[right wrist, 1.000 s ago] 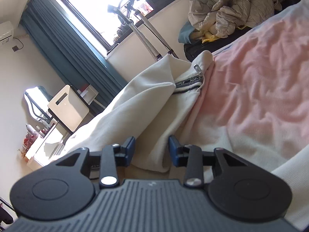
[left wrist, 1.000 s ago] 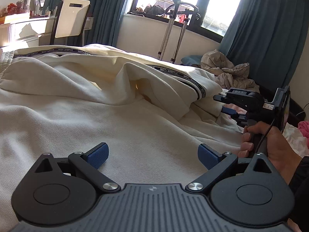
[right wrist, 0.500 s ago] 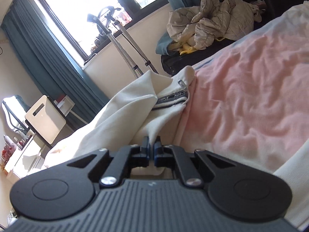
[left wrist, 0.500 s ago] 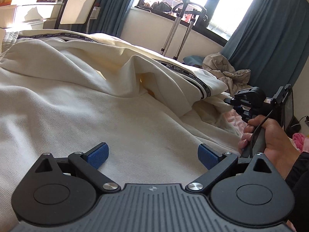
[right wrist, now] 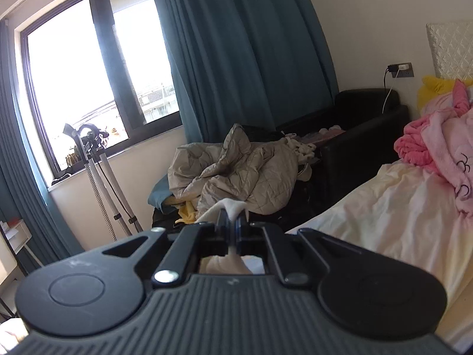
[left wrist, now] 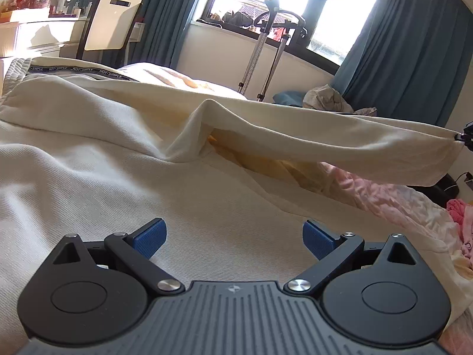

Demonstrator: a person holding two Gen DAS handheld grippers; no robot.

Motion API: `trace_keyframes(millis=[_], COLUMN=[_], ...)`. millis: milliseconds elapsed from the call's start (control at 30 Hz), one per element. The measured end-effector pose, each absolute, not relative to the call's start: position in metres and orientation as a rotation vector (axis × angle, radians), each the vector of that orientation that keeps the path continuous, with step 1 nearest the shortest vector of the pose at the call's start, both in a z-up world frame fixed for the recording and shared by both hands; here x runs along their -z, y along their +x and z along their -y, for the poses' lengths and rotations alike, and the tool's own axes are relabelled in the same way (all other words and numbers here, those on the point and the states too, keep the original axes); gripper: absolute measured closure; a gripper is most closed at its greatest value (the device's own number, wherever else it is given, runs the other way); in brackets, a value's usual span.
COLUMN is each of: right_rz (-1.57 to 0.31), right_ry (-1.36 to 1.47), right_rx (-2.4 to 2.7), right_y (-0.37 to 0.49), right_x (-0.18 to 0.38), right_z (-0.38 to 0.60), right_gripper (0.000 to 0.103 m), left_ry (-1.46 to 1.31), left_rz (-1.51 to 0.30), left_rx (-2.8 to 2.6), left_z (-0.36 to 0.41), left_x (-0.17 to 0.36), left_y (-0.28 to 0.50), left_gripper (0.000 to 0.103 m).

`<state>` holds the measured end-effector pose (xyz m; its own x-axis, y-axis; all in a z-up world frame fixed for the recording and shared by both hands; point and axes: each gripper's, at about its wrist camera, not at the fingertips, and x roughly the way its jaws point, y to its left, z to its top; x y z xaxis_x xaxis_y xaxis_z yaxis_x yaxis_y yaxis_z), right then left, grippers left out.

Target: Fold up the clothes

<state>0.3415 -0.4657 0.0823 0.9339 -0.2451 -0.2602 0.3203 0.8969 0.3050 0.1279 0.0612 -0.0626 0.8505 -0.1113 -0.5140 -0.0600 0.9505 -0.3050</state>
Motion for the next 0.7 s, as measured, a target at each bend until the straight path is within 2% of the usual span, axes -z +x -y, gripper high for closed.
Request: trace_keyframes(millis=[233,333,400,433,500,567,700], right_rz=[-0.497,-0.508,-0.483,-0.468,-0.416,-0.334,-0.317], right_ry=[0.468,0.592,0.685,0.727,0.861,1.025,1.205], right_rx=[0.355,0.372,0.372,0.365,0.318,0.283,0.221], right_y=[0.316,0.3,0.287,0.28,0.259,0.234,0.22], right_x=[0.052,0.087,0.1,0.103,0.102,0.106,0.115], right_z=[0.517,0.52,0.523,0.525,0.523,0.515,0.485], right_gripper=[0.096,0.086,0.069,0.057,0.052,0.037,0.033], left_ry=[-0.292,-0.287,-0.282,-0.282,-0.284,-0.28,-0.288], left_rz=[-0.566,-0.569,-0.571,-0.572,-0.572,-0.571,-0.58], left_rx=[0.002,0.002,0.006,0.009,0.019,0.023,0.029], left_z=[-0.053,-0.05,-0.049,-0.048,-0.046,-0.045,-0.044], left_x=[0.065,0.065,0.065,0.064,0.064,0.064,0.065], left_y=[0.132,0.133,0.132,0.131,0.13,0.128,0.124], left_gripper=[0.004,0.004,0.004,0.004,0.004,0.004,0.004])
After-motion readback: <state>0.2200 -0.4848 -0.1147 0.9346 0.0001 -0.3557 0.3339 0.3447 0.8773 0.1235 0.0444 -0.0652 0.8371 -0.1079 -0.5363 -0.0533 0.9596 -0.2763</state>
